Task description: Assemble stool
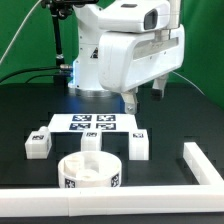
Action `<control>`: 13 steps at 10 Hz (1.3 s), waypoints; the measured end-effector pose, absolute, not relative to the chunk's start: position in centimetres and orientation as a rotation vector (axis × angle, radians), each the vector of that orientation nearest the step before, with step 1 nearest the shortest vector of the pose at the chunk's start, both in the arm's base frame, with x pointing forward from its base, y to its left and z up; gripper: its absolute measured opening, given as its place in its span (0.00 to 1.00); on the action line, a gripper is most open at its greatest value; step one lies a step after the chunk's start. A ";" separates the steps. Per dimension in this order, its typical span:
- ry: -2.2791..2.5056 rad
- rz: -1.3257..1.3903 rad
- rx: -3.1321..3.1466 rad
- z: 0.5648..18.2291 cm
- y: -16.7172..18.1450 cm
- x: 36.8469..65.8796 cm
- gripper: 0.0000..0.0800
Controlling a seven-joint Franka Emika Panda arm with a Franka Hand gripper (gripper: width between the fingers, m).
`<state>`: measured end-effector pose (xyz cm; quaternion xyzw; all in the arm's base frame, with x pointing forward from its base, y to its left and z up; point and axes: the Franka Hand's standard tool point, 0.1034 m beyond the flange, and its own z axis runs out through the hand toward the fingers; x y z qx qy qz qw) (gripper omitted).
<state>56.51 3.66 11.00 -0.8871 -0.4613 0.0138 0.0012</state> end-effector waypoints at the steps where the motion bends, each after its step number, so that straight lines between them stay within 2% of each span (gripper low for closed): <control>1: -1.441 0.049 -2.790 10.1 2.5 56.4 0.81; 5: -1.454 0.004 -2.801 4.9 -0.8 57.0 0.81; 6: -1.450 0.013 -2.798 4.3 -0.9 57.0 0.81; 11: -1.440 0.014 -2.803 4.1 -0.8 56.9 0.81; 13: -1.384 0.047 -2.816 2.5 -0.6 55.9 0.81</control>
Offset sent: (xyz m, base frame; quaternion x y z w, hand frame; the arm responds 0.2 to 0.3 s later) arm 0.0143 -0.0396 -0.0500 -0.0571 0.0395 -0.0325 0.9971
